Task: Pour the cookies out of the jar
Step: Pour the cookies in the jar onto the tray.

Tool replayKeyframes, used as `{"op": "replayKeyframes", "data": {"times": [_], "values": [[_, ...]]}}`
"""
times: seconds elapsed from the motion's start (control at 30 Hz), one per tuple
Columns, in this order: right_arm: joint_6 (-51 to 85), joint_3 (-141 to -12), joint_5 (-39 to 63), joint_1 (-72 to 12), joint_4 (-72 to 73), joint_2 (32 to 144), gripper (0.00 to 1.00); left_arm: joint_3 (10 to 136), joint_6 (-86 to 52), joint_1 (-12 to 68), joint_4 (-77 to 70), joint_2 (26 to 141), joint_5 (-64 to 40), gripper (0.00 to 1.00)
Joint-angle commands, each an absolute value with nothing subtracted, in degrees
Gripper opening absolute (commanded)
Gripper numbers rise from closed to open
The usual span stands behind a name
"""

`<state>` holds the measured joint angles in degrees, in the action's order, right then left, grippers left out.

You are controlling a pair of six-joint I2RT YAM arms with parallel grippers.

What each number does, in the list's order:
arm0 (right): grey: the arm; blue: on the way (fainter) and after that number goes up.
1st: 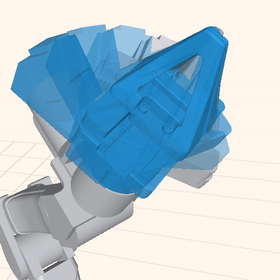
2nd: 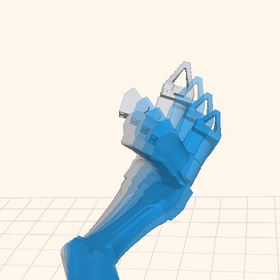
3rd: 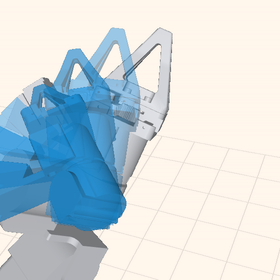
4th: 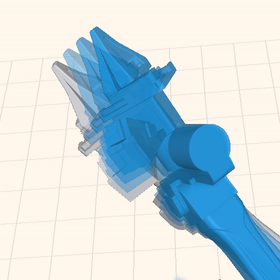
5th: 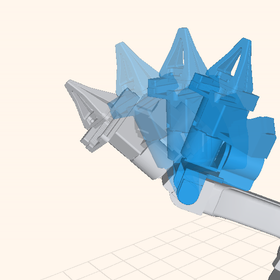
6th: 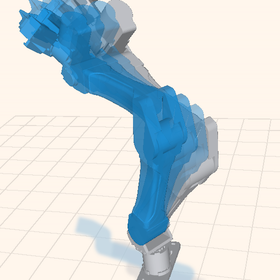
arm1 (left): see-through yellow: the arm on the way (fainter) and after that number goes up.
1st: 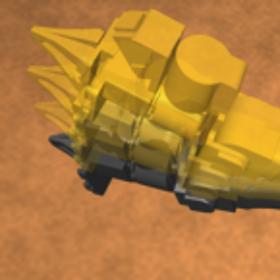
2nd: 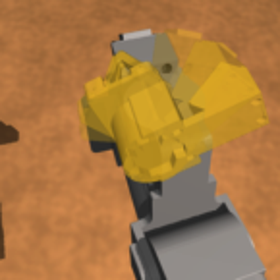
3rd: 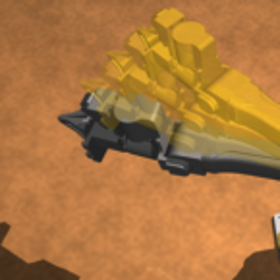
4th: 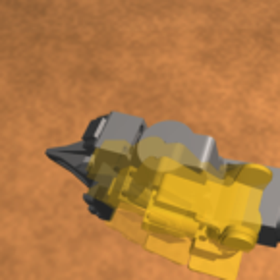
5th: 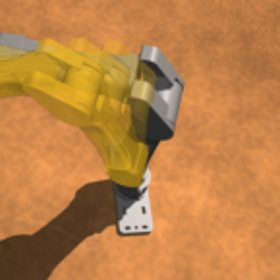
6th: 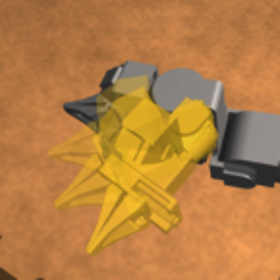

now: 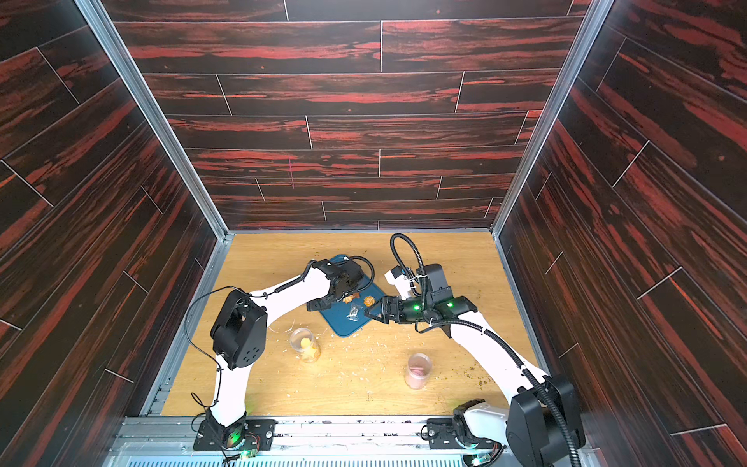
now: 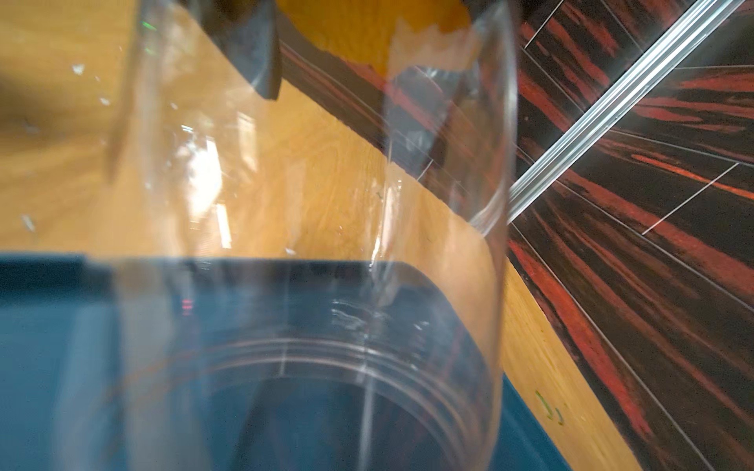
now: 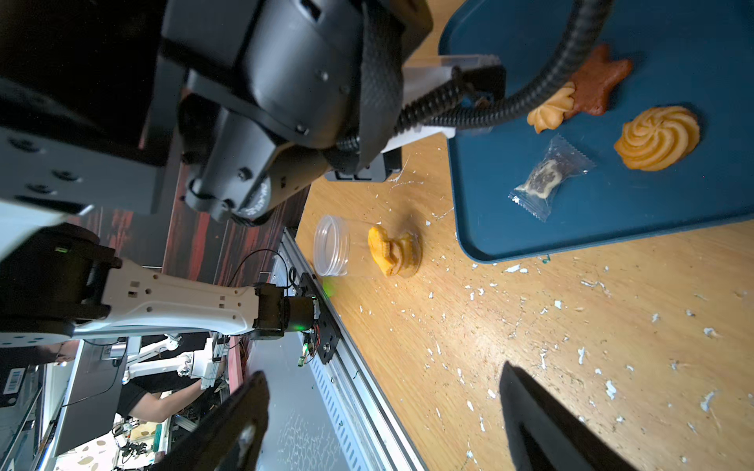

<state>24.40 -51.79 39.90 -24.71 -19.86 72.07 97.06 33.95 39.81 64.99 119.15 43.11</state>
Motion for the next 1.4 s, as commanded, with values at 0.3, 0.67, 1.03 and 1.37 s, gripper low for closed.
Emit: {"op": "replayKeyframes", "data": {"times": [0.3, 0.67, 1.03, 1.37], "values": [[23.91, -54.64, 42.19, -24.53, -21.46, 73.40, 0.92, 104.64, 26.28, 41.08, 76.84, 122.97, 39.12, 0.60], [26.27, -52.30, 41.65, -24.55, -18.05, 72.36, 0.92, 105.68, 28.68, 40.25, 71.62, 120.10, 38.74, 0.60], [25.57, -53.84, 41.62, -24.52, -20.12, 73.05, 0.92, 111.87, 24.42, 38.30, 72.27, 120.59, 34.20, 0.57], [24.82, -55.15, 41.43, -24.57, -20.70, 73.76, 0.92, 107.89, 27.86, 38.17, 71.36, 122.97, 37.16, 0.58]]}}
